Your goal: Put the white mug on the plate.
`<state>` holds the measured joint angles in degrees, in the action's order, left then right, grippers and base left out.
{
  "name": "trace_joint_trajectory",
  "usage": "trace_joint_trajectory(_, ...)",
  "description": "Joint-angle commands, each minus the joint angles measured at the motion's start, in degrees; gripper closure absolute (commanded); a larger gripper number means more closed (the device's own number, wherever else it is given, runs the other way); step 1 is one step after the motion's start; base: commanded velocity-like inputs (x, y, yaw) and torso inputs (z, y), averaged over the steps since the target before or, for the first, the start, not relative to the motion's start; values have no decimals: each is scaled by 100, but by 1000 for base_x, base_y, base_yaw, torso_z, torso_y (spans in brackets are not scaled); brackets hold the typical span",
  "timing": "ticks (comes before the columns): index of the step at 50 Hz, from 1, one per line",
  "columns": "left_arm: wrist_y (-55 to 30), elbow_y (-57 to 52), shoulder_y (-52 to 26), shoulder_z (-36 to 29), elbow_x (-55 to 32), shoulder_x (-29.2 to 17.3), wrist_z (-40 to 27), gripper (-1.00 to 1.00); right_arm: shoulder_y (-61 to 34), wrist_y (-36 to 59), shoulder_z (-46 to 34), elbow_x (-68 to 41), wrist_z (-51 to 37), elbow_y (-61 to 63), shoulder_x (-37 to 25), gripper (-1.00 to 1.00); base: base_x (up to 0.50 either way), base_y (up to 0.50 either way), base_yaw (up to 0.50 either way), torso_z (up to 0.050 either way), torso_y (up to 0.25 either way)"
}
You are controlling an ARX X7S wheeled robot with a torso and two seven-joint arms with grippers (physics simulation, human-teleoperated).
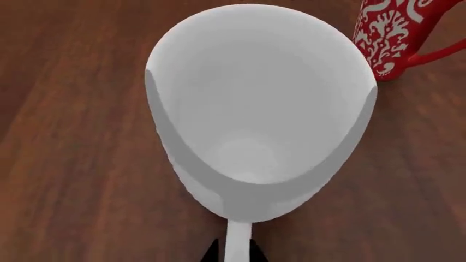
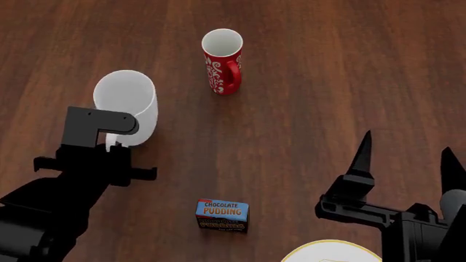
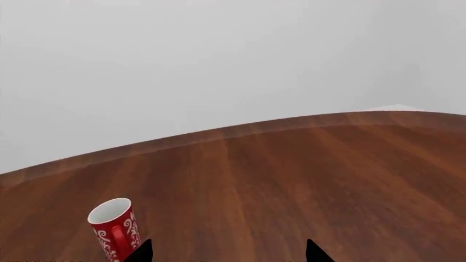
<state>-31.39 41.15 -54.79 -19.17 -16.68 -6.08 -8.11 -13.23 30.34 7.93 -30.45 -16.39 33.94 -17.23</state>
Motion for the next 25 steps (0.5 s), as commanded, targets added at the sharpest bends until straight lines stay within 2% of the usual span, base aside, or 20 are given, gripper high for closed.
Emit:
trace_joint_trajectory(1, -547, -1142, 358, -11, -127, -202, -253, 100, 47, 39, 8, -61, -48, 112, -37, -100, 0, 0, 0, 0, 0)
trace_joint_trajectory(7, -917, -1805, 512, -23, -227, -323, -339, 100, 97, 62, 52, -109, -84, 214, -69, -100, 0, 0, 0, 0, 0)
trace_joint_trajectory(25, -2920, -5157, 940, -191, -971, -687, -587, 100, 378, 66, 249, -258, -183, 548, -149, -100, 0, 0, 0, 0, 0)
